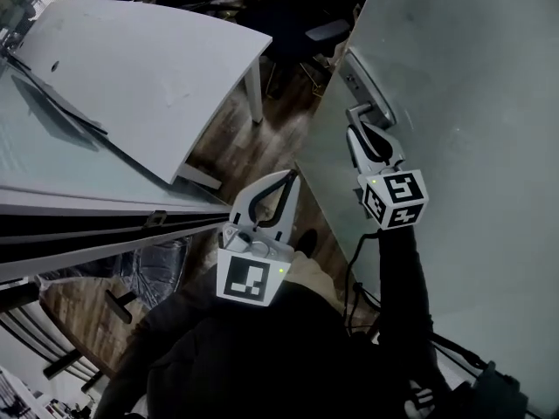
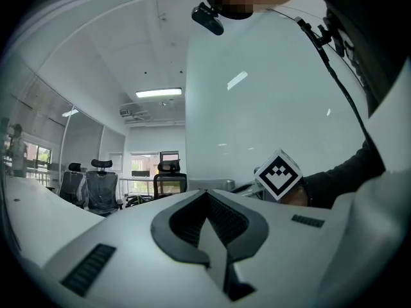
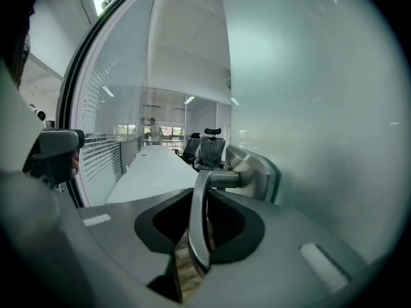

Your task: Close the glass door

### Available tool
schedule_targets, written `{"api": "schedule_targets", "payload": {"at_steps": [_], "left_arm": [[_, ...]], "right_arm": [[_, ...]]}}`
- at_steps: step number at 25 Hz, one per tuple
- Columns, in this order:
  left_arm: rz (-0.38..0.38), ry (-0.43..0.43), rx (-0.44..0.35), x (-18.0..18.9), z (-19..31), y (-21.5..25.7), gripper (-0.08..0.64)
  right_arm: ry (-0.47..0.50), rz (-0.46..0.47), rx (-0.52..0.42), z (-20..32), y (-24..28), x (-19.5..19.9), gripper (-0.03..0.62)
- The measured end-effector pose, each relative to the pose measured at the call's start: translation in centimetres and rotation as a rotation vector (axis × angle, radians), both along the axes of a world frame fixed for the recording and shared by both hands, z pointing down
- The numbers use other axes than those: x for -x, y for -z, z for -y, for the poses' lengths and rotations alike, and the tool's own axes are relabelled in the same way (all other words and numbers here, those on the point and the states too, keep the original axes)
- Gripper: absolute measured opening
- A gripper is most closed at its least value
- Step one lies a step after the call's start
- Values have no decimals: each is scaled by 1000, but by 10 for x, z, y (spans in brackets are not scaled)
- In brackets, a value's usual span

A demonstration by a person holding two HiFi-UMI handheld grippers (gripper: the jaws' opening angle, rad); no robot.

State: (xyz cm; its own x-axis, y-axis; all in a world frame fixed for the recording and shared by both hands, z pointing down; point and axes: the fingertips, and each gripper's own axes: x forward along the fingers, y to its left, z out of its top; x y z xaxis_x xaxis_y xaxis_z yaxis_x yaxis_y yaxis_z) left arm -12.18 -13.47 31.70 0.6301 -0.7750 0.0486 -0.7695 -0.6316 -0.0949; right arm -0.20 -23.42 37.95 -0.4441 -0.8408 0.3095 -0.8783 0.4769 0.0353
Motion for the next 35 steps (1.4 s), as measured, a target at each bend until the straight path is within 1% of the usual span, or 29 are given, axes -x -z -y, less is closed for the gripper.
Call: {"api": "schedule_targets", "payload": {"at_steps": [4, 9, 15, 21, 26, 31, 35], "left_arm": [[2, -8, -3, 24, -19, 0, -3], [8, 1, -11, 33, -39, 2, -3], [0, 77, -21, 50, -76, 10, -3], [27, 159, -13, 69, -116, 6, -3], [56, 223, -17, 93, -130, 7, -3], [75, 247, -26, 112, -151, 12, -3], [50, 266, -12, 132, -158, 9, -3]], "right_arm": [[39, -11, 0, -22, 1, 33, 64], [82, -10, -11, -47, 2, 67, 64], [158, -16, -11, -79, 3, 103, 64], [240, -4, -18, -113, 3, 139, 64], [302, 2, -9, -136, -3, 169, 66], [345, 1, -11, -167, 0, 194, 66], [375, 3, -8, -188, -1, 213, 66]]}}
